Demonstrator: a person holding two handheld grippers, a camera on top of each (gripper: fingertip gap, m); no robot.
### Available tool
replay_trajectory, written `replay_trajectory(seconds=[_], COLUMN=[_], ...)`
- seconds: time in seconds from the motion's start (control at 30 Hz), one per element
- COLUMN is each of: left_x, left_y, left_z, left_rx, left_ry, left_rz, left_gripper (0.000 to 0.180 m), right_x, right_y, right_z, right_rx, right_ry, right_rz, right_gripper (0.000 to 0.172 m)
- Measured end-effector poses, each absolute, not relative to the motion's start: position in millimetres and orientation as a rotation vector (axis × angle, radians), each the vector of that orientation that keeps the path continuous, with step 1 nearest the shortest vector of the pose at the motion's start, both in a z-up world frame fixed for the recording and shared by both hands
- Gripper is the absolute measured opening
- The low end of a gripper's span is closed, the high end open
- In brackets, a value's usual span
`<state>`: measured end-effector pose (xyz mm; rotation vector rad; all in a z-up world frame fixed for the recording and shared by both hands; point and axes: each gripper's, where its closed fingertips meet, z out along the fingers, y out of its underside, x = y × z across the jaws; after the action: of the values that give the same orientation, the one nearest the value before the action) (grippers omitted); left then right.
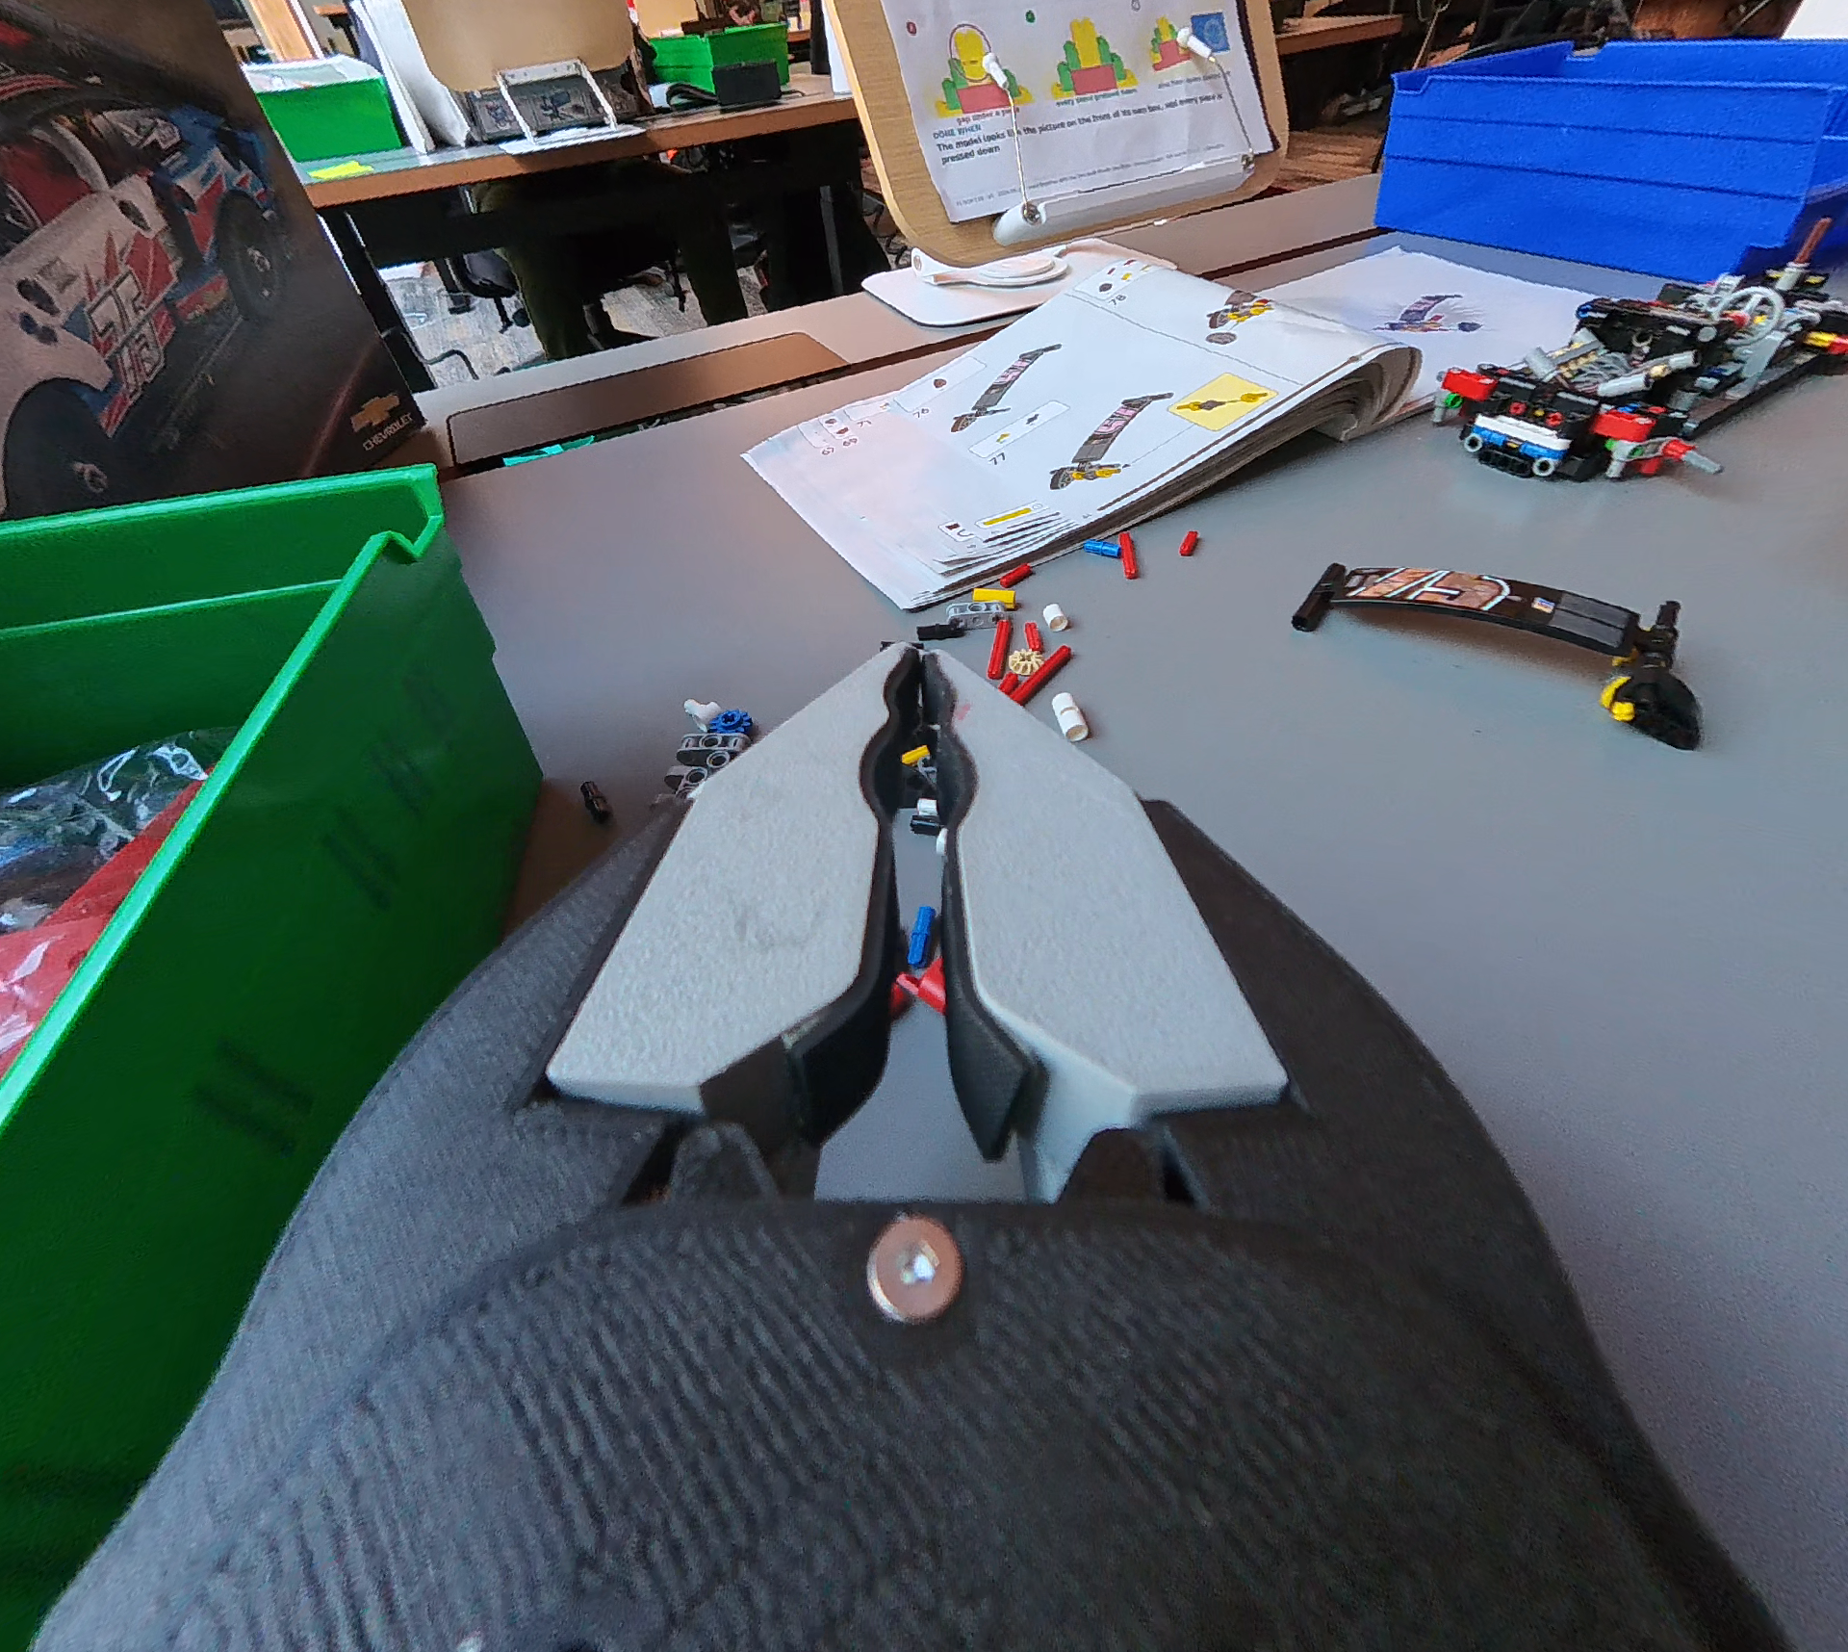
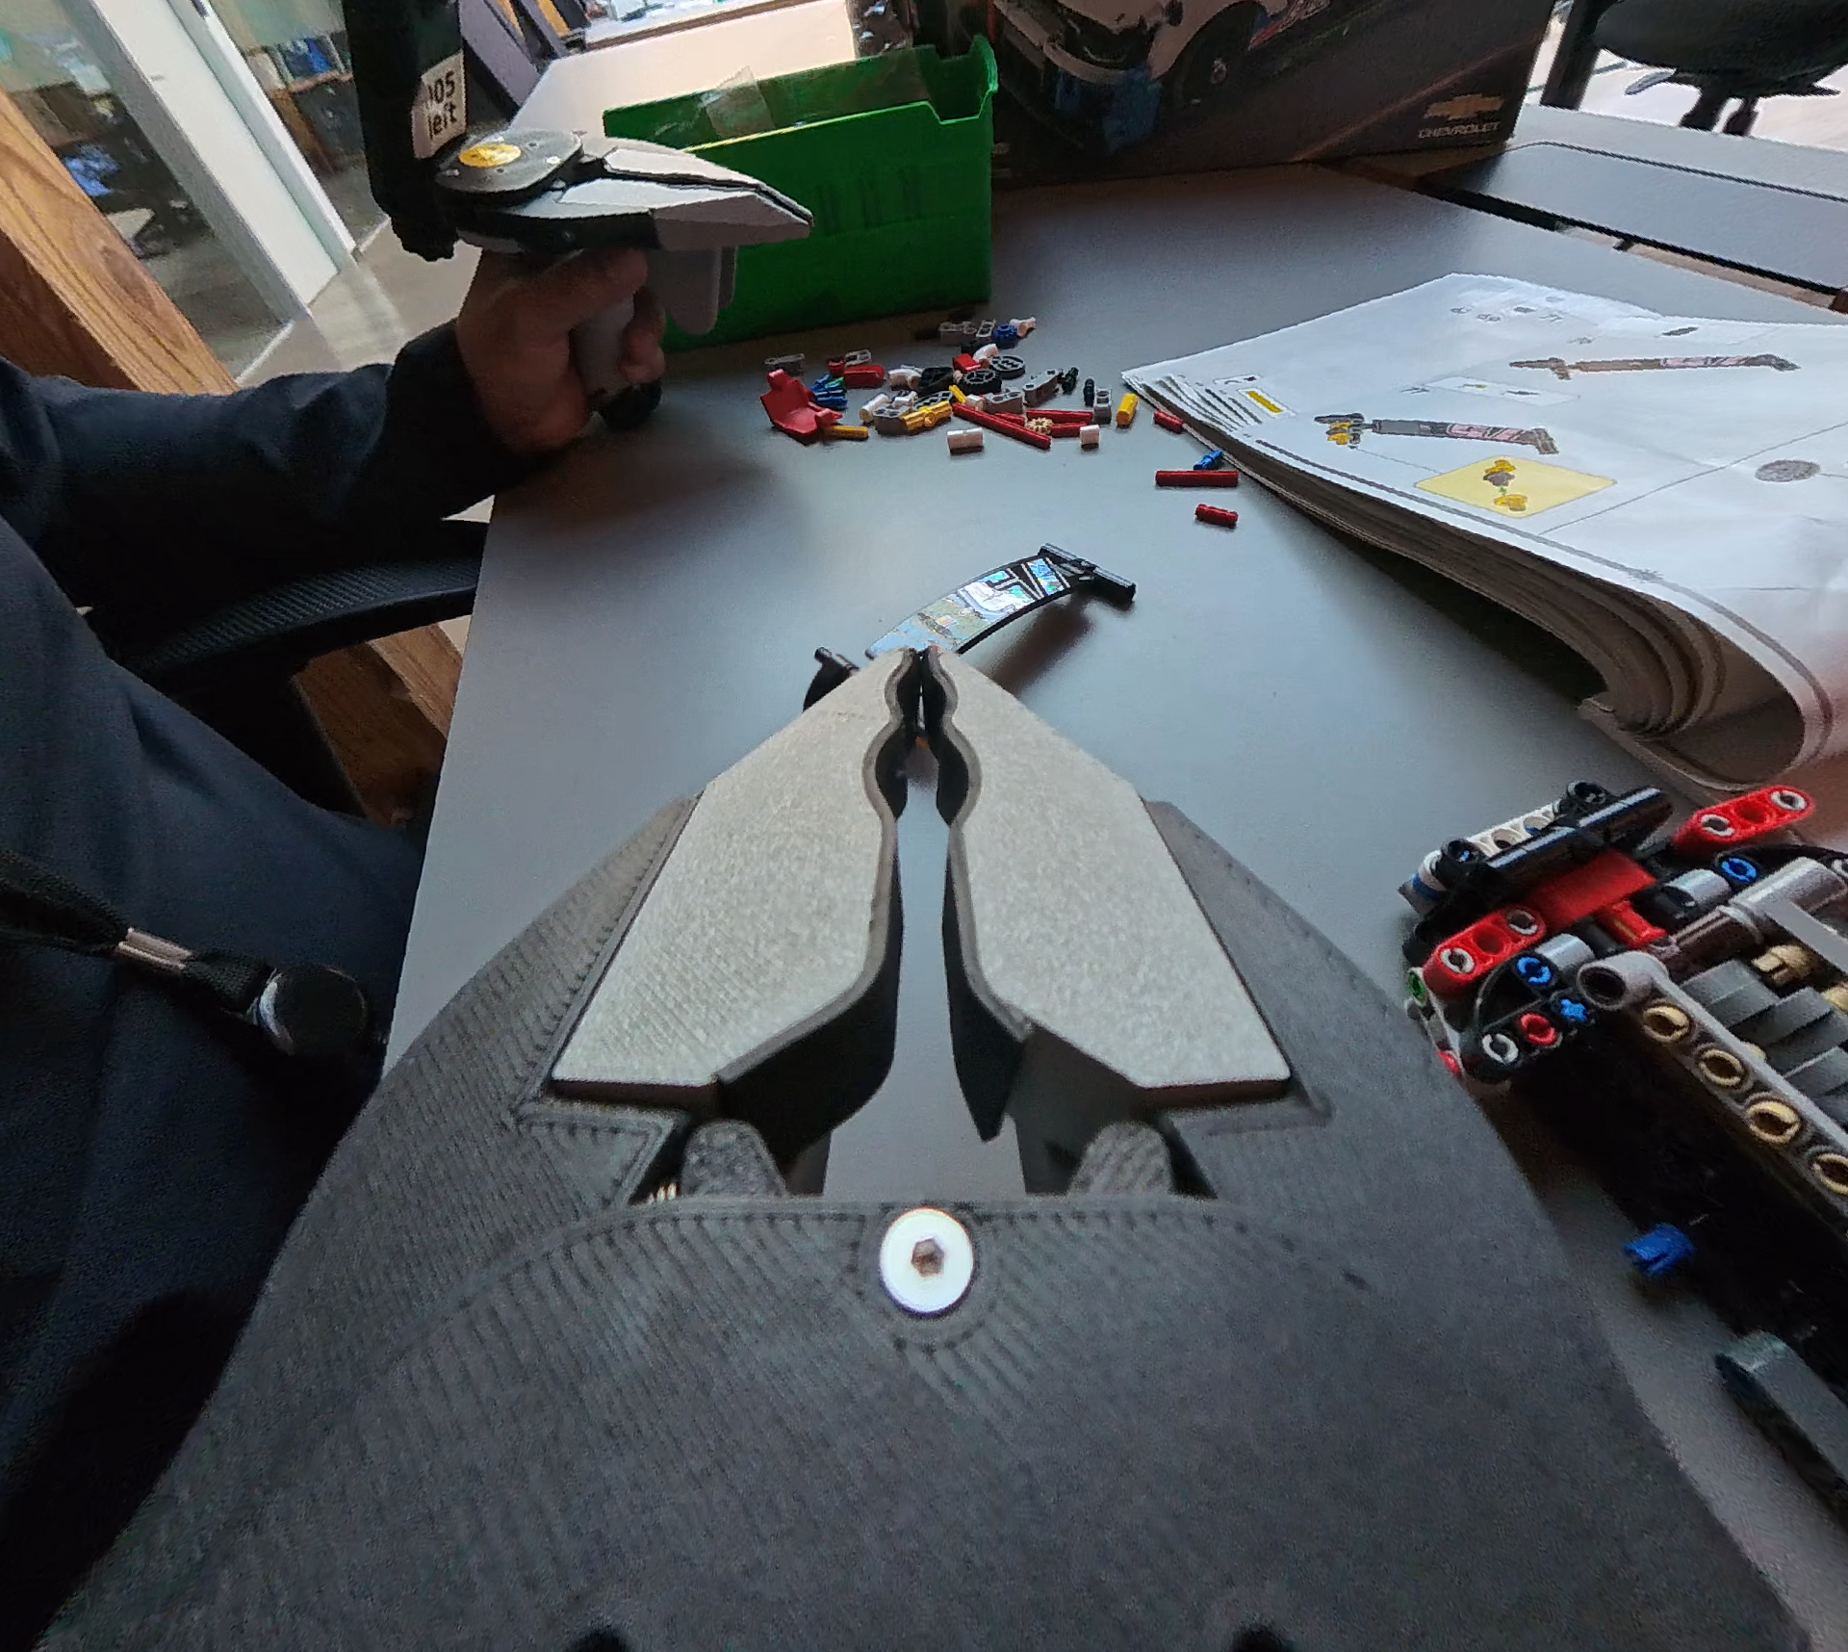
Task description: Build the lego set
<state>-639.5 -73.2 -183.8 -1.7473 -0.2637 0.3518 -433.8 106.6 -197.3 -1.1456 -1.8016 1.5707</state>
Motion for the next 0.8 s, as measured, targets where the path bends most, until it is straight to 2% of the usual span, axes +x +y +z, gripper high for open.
replay_trajectory(seconds=[0.8], left_x=[-645], left_y=[-76], left_z=[-182], left_rx=[-1.726], left_ry=[-0.304], left_rz=[0.339], left_gripper=[0.0], right_x=[-434], right_y=[118], right_z=[-190], right_rx=[-1.211], right_ry=[-1.714], right_rz=[1.701], right_gripper=[0.0])
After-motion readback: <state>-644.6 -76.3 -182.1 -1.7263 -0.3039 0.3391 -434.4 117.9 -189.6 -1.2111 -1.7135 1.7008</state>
